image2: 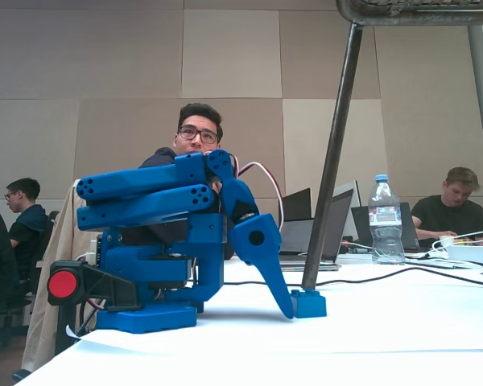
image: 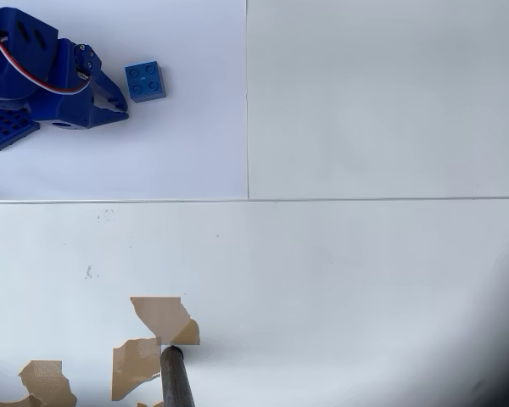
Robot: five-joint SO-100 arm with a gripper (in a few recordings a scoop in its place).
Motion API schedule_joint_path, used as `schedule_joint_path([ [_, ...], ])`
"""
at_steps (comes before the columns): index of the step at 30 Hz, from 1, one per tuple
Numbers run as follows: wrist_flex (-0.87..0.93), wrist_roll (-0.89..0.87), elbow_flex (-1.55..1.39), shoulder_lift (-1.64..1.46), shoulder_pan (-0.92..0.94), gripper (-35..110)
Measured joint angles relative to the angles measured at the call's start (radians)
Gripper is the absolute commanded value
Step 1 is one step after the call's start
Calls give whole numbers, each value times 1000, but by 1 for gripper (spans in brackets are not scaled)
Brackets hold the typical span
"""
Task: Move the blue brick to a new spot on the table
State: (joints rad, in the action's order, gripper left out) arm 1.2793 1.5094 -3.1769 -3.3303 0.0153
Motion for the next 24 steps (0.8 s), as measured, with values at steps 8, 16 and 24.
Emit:
schedule_joint_path([
  [8,57,-144,319,405,-163,15],
  [16,-43,-176,683,847,-183,30],
  [24,-169,-72,695,1008,-118,33],
])
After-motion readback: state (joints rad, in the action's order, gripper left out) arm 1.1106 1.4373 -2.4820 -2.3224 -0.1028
